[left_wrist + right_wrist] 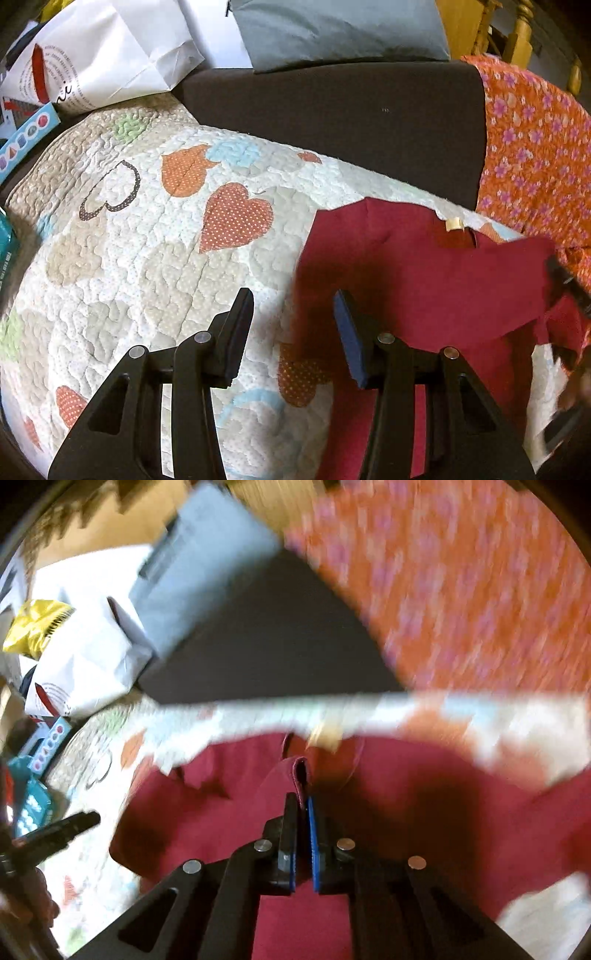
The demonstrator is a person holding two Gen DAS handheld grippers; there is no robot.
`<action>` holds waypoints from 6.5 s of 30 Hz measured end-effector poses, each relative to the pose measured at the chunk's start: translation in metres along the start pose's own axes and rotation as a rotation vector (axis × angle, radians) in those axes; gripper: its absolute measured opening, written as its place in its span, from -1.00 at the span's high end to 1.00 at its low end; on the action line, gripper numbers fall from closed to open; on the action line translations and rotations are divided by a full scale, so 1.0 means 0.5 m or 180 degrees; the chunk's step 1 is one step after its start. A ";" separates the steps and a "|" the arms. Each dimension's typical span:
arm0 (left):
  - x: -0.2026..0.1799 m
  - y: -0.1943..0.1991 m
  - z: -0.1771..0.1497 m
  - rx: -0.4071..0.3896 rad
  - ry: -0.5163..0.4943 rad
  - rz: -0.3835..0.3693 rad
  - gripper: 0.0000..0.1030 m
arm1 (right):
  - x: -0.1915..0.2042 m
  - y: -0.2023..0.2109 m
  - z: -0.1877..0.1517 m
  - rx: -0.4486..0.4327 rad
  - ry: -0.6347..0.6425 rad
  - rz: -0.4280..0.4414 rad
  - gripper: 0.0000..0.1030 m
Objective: Fold small clothes
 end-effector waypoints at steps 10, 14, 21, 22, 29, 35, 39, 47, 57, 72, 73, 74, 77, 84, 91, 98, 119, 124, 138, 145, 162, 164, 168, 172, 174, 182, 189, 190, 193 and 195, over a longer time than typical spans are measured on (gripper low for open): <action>-0.071 -0.072 -0.030 0.0209 -0.0363 0.0205 0.13 | -0.180 -0.113 -0.091 0.0677 -0.0326 -0.0628 0.90; -0.065 -0.070 -0.025 0.0193 -0.0322 0.0176 0.13 | -0.195 -0.063 -0.084 0.0506 -0.0522 -0.0614 0.62; -0.050 -0.126 -0.048 0.0518 -0.0250 0.0225 0.13 | 0.013 -0.062 0.004 0.0419 0.0003 0.0765 0.08; -0.049 -0.129 -0.049 0.0525 -0.0245 0.0218 0.13 | 0.045 -0.077 0.009 0.0491 0.0109 0.0896 0.08; -0.055 -0.131 -0.047 0.0526 -0.0344 0.0221 0.13 | 0.260 -0.243 0.017 0.0968 0.1457 0.0850 0.08; -0.044 -0.134 -0.035 0.0566 -0.0231 0.0142 0.13 | 0.248 -0.313 -0.026 0.1191 0.1629 0.0798 0.23; -0.042 -0.123 -0.031 0.0481 -0.0192 0.0181 0.13 | 0.240 -0.286 -0.024 0.1088 0.1584 0.0772 1.00; -0.043 -0.128 -0.033 0.0505 -0.0191 0.0187 0.13 | 0.215 -0.259 0.025 0.0741 0.1213 0.0794 1.00; -0.046 -0.131 -0.032 0.0507 -0.0215 0.0205 0.13 | 0.257 -0.318 -0.019 0.1065 0.1778 0.0844 0.18; -0.055 -0.138 -0.030 0.0500 -0.0230 0.0278 0.13 | 0.213 -0.289 0.025 0.0720 0.1257 0.0483 0.89; -0.055 -0.138 -0.030 0.0500 -0.0230 0.0287 0.13 | 0.213 -0.301 0.017 0.0788 0.1203 0.0470 0.89; -0.054 -0.137 -0.028 0.0497 -0.0215 0.0285 0.13 | 0.214 -0.310 0.009 0.0884 0.1182 0.0436 0.89; -0.048 -0.122 -0.018 0.0428 -0.0120 0.0220 0.13 | 0.208 -0.270 0.003 0.0852 0.1125 0.0473 0.83; -0.075 -0.108 -0.014 0.0310 -0.0154 0.0114 0.13 | 0.092 -0.159 -0.096 0.0975 0.0627 0.0560 0.37; -0.132 -0.154 -0.049 0.0467 -0.0667 0.0339 0.13 | 0.010 -0.084 -0.114 0.0840 0.0242 0.0535 0.38; -0.117 -0.131 -0.036 0.0438 -0.0453 0.0251 0.13 | -0.266 0.075 -0.198 0.0341 -0.1135 -0.0021 0.23; -0.078 -0.074 0.007 0.0207 -0.0061 0.0049 0.13 | -0.418 0.251 -0.057 -0.1079 -0.1840 -0.0111 0.78; -0.042 -0.072 0.016 0.0245 0.0183 -0.0045 0.13 | -0.070 0.106 0.022 -0.0536 -0.0226 0.0487 0.78; -0.045 -0.084 0.020 0.0291 0.0211 -0.0197 0.13 | 0.087 -0.086 -0.095 0.0621 0.0158 0.0867 0.34; -0.016 -0.086 0.024 0.0312 0.0294 -0.0144 0.13 | 0.201 -0.137 -0.036 0.0524 0.0756 0.0359 0.34; 0.036 -0.086 0.034 0.0413 0.0860 -0.0625 0.07 | 0.209 -0.145 -0.074 0.0985 0.0106 0.1788 0.15; 0.035 -0.082 0.035 0.0398 0.0881 -0.0666 0.07 | 0.172 -0.140 -0.070 0.0935 -0.0054 0.1717 0.15; 0.048 -0.075 0.038 0.0374 0.1028 -0.0800 0.02 | 0.124 -0.117 -0.021 0.0700 0.0020 0.1313 0.15; 0.060 -0.084 0.034 0.0399 0.1165 -0.0838 -0.23 | 0.153 -0.132 0.014 0.0640 0.0738 0.0987 0.14; 0.054 -0.093 0.031 0.0504 0.1146 -0.0900 -0.23 | 0.184 -0.156 0.009 0.0762 0.1133 0.0878 0.15; 0.038 -0.078 0.020 0.0633 0.1067 -0.1246 -0.35 | 0.164 -0.211 -0.042 0.1028 0.1145 0.0850 0.15; 0.030 -0.090 0.001 0.0854 0.1171 -0.1592 -0.36 | 0.127 -0.220 -0.062 0.1093 0.0680 0.1016 0.14; 0.032 -0.083 0.004 0.0796 0.1160 -0.1605 -0.36 | 0.128 -0.220 -0.064 0.1090 0.0668 0.1018 0.14; 0.037 -0.072 0.004 0.0740 0.1133 -0.1634 -0.38 | 0.123 -0.216 -0.067 0.1085 0.0589 0.1052 0.14; 0.036 -0.075 0.001 0.0783 0.1164 -0.1765 -0.44 | 0.116 -0.216 -0.067 0.1084 0.0487 0.1096 0.14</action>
Point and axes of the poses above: each gripper's, at about its wrist camera, not at the fingertips, and y roughly against the way its jaws point, x to its left, z to its top, the point moved 3 cm from there along -y, roughly the way its jaws point, and after that the axes turned 6 degrees about x, right-handed, at the moved point
